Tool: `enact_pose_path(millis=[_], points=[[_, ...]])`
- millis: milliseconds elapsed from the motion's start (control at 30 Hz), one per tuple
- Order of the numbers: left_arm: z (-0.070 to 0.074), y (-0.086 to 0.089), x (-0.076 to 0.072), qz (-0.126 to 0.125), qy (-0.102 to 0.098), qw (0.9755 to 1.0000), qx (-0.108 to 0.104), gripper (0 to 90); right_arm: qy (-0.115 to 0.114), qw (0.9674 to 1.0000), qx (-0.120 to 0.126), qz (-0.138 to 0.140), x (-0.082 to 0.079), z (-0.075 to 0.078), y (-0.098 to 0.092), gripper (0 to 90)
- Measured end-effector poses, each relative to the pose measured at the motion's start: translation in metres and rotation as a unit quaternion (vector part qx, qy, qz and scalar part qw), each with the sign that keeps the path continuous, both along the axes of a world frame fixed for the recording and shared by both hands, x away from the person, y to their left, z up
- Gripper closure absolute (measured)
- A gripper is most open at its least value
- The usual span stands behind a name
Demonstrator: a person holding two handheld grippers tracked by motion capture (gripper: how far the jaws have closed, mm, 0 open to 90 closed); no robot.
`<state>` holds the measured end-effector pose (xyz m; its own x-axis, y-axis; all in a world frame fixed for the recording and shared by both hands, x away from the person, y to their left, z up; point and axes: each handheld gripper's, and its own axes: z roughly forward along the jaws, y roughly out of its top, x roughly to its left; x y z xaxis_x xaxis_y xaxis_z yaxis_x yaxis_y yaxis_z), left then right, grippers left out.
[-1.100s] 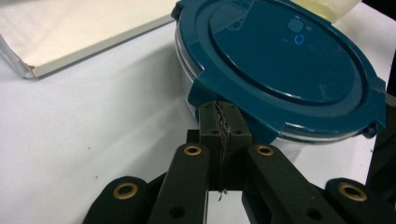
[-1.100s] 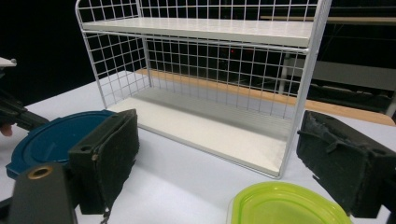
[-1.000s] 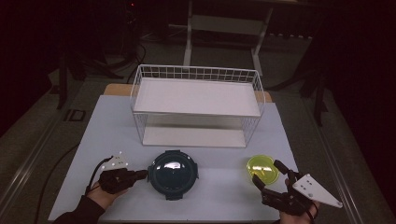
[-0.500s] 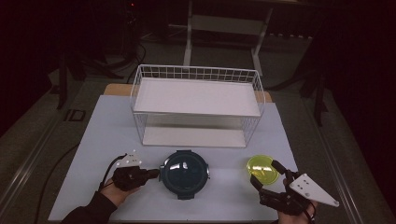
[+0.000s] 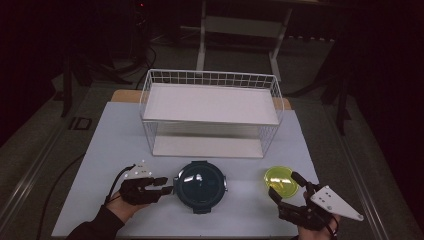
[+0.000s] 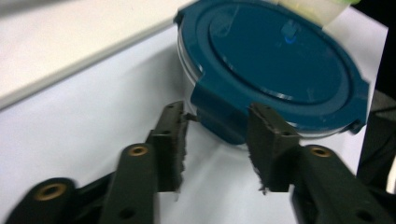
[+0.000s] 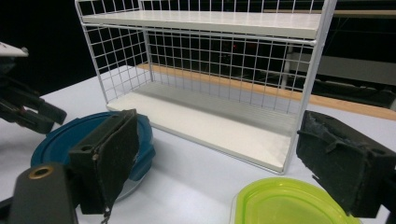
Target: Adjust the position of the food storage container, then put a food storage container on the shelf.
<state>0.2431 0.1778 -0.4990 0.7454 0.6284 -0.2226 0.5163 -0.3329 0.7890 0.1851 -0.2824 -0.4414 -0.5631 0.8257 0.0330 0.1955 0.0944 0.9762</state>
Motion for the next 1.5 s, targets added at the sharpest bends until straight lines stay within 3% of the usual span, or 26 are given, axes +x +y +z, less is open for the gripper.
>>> enact_pose_path(millis=[167, 333, 533, 667, 700, 733, 800, 900, 967, 1033, 1100, 1200, 1300, 1333, 1367, 1500], points=[[0.007, 0.003, -0.004, -0.009, 0.022, 0.9987, -0.045, 30.0, -0.002, 1.0000, -0.003, 0.001, -0.001, 0.000, 0.001, 12.9], [0.007, -0.001, -0.004, -0.020, 0.049, 0.9968, -0.059, 0.0, 0.002, 1.0000, -0.002, 0.003, 0.000, -0.001, 0.001, 12.9], [0.005, 0.001, 0.003, 0.011, 0.069, 0.9926, -0.099, 0.0, 0.000, 1.0000, -0.008, 0.005, -0.001, -0.001, 0.005, 12.9], [0.003, 0.003, 0.009, 0.040, 0.091, 0.9895, -0.105, 0.0, 0.001, 0.9999, -0.010, 0.006, -0.001, -0.002, 0.006, 12.9], [0.002, 0.004, 0.011, 0.041, 0.097, 0.9876, -0.116, 0.0, 0.002, 0.9999, -0.010, 0.006, 0.000, -0.002, 0.006, 12.9], [-0.001, 0.004, 0.015, 0.053, 0.115, 0.9831, -0.133, 0.0, 0.004, 0.9999, -0.008, 0.006, 0.000, -0.002, 0.006, 12.9], [-0.001, 0.004, 0.016, 0.055, 0.117, 0.9825, -0.134, 0.1, 0.006, 0.9999, -0.008, 0.006, 0.000, -0.002, 0.006, 13.0], [-0.004, 0.004, 0.021, 0.070, 0.132, 0.9794, -0.136, 0.1, 0.004, 0.9999, -0.012, 0.007, 0.000, -0.002, 0.007, 13.0], [-0.007, 0.005, 0.024, 0.068, 0.155, 0.9748, -0.145, 0.1, 0.003, 0.9999, -0.014, 0.006, 0.000, -0.002, 0.007, 13.0], [-0.010, 0.006, 0.026, 0.071, 0.173, 0.9719, -0.144, 0.3, 0.004, 0.9999, -0.015, 0.006, 0.000, -0.002, 0.008, 13.0], [-0.013, 0.009, 0.028, 0.074, 0.191, 0.9658, -0.159, 0.3, 0.006, 0.9998, -0.016, 0.009, 0.000, -0.002, 0.009, 13.0], [-0.016, 0.011, 0.029, 0.079, 0.207, 0.9598, -0.172, 0.4, 0.011, 0.9997, -0.020, 0.011, 0.001, -0.003, 0.011, 13.0], [-0.019, 0.012, 0.031, 0.082, 0.225, 0.9553, -0.174, 7.2, 0.014, 0.9996, -0.023, 0.012, 0.002, -0.004, 0.012, 13.0], [-0.020, 0.011, 0.031, 0.083, 0.233, 0.9523, -0.179, 9.8, 0.014, 0.9996, -0.023, 0.011, 0.002, -0.004, 0.012, 13.0], [-0.021, 0.011, 0.031, 0.083, 0.236, 0.9510, -0.181, 13.7, 0.015, 0.9995, -0.023, 0.012, 0.002, -0.004, 0.012, 13.0], [-0.026, 0.008, 0.032, 0.082, 0.266, 0.9424, -0.186, 22.1, 0.014, 0.9995, -0.025, 0.013, 0.001, -0.004, 0.013, 13.0]])
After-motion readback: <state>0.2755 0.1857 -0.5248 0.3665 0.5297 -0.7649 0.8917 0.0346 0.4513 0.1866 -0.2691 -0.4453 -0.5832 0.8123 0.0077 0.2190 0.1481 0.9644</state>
